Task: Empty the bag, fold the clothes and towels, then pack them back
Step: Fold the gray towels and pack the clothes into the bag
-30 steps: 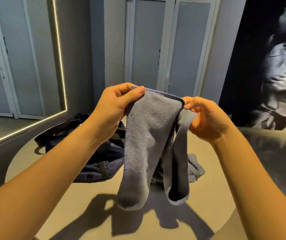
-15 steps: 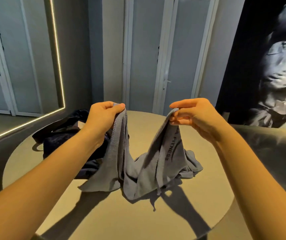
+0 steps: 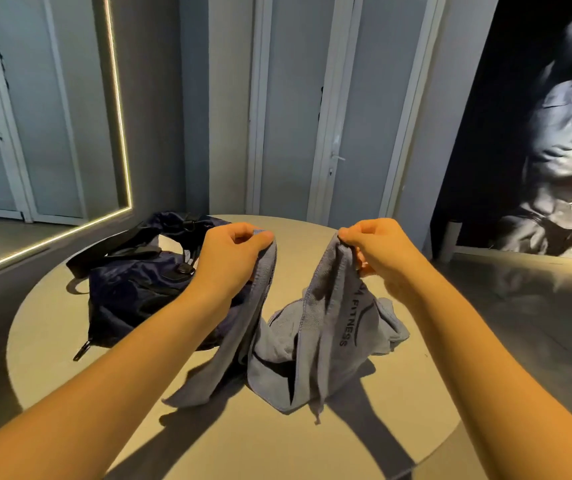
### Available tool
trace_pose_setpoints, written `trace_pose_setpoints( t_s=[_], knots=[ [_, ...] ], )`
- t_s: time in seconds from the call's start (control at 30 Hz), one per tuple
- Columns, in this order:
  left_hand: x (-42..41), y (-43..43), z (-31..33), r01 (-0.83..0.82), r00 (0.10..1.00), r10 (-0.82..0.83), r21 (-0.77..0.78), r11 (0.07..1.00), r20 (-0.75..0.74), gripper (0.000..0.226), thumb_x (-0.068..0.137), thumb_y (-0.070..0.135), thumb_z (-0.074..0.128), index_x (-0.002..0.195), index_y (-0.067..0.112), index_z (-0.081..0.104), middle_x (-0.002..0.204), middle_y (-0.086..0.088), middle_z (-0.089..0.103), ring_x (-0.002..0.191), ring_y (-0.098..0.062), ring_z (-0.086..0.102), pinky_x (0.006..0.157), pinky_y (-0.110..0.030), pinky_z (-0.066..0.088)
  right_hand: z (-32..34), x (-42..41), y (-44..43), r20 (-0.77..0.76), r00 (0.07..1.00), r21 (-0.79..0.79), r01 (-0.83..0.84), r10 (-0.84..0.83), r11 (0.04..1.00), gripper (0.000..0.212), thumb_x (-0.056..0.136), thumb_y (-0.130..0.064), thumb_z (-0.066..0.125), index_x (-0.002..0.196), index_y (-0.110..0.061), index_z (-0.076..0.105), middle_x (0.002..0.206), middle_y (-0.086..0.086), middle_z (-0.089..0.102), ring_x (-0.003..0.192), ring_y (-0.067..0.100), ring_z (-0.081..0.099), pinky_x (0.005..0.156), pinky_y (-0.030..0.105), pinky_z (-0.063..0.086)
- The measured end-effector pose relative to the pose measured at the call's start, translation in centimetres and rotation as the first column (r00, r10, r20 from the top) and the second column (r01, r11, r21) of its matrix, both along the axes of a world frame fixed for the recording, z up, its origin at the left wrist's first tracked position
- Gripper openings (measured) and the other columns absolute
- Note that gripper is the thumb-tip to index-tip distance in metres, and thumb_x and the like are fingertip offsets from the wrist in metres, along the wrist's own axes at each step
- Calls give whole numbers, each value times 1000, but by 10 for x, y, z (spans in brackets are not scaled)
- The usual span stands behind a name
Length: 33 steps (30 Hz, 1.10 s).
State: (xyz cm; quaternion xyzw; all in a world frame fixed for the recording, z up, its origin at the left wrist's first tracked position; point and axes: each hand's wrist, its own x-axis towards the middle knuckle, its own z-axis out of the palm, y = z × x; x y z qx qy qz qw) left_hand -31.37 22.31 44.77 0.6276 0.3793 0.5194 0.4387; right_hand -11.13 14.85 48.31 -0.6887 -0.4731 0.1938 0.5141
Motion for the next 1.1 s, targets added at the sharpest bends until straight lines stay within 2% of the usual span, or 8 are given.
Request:
trace_pose_setpoints(
  t_s=[0.07,0.1,0.27,0.37,0.63,0.8,0.97,1.1],
  knots=[
    [2,-2,-5,53,999,-53,-55,997,5,17,97,23,69,96,7,76,82,-12,72,71,-22,60,58,-25,54,-15,-14,-5,-204,977,118,-31,54,993,20,99,-14,64,91,3,70,65,10,59,54,17,54,49,25,52],
    [2,-2,-7,76,997,-76,-82,994,6,16,96,22,70,97,7,76,80,-9,71,71,-22,60,57,-23,55,-22,-21,-8,-238,968,171,-41,81,984,18,98,-13,64,90,2,69,65,10,61,52,16,56,50,26,53],
    [-2,-8,-12,126,990,-133,-134,983,-42,13,93,20,74,97,8,77,75,-3,72,64,-15,63,54,-20,55,-48,-43,-14,-282,933,265,-149,225,953,16,100,-10,60,102,5,66,77,20,69,60,25,64,53,30,58],
    [-5,-18,-13,172,984,-177,-149,974,-22,12,94,17,73,96,6,77,74,-5,74,57,-9,66,52,-17,52,-57,-53,-16,-305,905,301,-204,297,932,13,102,-9,58,106,2,63,77,17,72,61,25,67,53,30,59],
    [-18,-34,-15,252,967,-252,-179,951,27,18,96,20,68,100,7,79,89,-10,78,82,-23,76,65,-24,61,-73,-72,-24,-128,921,326,-311,367,893,9,103,-10,54,104,-4,60,82,11,75,61,23,68,52,28,57],
    [-26,-40,-10,319,948,-314,-219,922,58,21,100,21,62,96,8,79,89,-11,79,85,-21,77,75,-28,64,-74,-73,-25,-14,938,358,-320,348,877,6,100,-10,61,98,-10,67,82,1,74,67,22,69,53,27,56],
    [-28,-41,-10,319,947,-314,-257,912,63,22,101,22,60,93,12,79,88,-9,79,80,-17,76,68,-24,62,-74,-75,-25,17,947,380,-303,321,874,8,98,-12,64,98,-10,72,83,1,74,71,24,71,60,29,60],
    [-29,-42,-13,298,954,-293,-233,926,58,17,98,21,66,93,11,79,83,-7,79,74,-15,75,72,-28,64,-75,-75,-25,38,950,389,-300,310,871,9,97,-11,66,98,-10,75,83,1,75,70,24,70,60,27,59]
  ],
)
